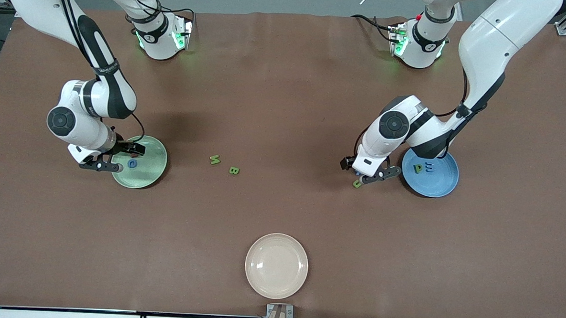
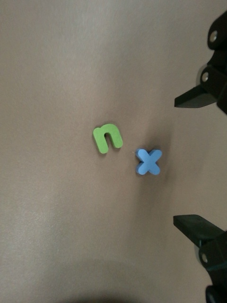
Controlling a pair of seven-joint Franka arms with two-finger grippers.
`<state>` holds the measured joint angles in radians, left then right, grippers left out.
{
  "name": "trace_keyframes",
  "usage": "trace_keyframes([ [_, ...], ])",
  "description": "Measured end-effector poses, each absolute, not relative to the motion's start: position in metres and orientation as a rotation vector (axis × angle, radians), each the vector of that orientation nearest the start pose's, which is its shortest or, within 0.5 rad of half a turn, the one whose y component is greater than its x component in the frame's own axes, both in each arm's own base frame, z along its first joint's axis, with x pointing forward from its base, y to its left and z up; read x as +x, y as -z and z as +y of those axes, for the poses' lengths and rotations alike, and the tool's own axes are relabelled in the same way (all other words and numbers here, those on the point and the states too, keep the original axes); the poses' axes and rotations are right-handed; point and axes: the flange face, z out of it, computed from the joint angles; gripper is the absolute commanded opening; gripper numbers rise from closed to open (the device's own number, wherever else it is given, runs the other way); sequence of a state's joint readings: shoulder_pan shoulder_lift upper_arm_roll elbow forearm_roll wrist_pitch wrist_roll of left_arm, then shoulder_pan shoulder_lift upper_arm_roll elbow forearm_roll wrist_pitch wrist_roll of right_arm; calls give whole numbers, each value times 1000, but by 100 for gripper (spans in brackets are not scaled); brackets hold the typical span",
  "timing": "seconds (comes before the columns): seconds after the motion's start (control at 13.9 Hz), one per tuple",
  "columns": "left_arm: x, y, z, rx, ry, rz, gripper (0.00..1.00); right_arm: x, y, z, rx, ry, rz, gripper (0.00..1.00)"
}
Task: Sort upper and lower case letters into plates
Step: 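Grasp the blue x with the left gripper while the right gripper grasps the N, then drop the x in the blue plate while the right gripper drops the N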
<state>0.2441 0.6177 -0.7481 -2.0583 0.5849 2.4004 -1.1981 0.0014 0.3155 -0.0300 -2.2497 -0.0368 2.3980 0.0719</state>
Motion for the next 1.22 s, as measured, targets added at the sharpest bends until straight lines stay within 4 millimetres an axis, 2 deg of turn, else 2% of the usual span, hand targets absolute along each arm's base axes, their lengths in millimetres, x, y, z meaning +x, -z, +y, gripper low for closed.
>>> trace_keyframes([
  [0.07, 509, -191, -278, -3079, -74, -510, 99, 531, -221, -7, -3163, -277, 148, 100],
  [0.22, 506, -180, -279, -3060, -70, -502, 98, 539, -239, 29, -3150, -275, 277, 100],
  [0.29, 506, -176, -278, -3057, -70, -501, 97, 539, -243, 54, -3136, -269, 359, 100],
  [0.58, 508, -172, -276, -3070, -68, -516, 83, 527, -252, 165, -3066, -229, 752, 100],
  [0.72, 511, -172, -274, -3079, -48, -515, 78, 520, -254, 208, -3013, -177, 917, 100],
  [0.86, 514, -170, -272, -3090, -15, -502, 72, 513, -244, 235, -2965, -142, 1041, 100],
  [1.01, 514, -169, -272, -3097, -5, -492, 62, 508, -225, 252, -2918, -118, 1152, 100],
  [1.22, 515, -171, -273, -3101, 5, -487, 48, 505, -199, 260, -2885, -103, 1232, 97],
])
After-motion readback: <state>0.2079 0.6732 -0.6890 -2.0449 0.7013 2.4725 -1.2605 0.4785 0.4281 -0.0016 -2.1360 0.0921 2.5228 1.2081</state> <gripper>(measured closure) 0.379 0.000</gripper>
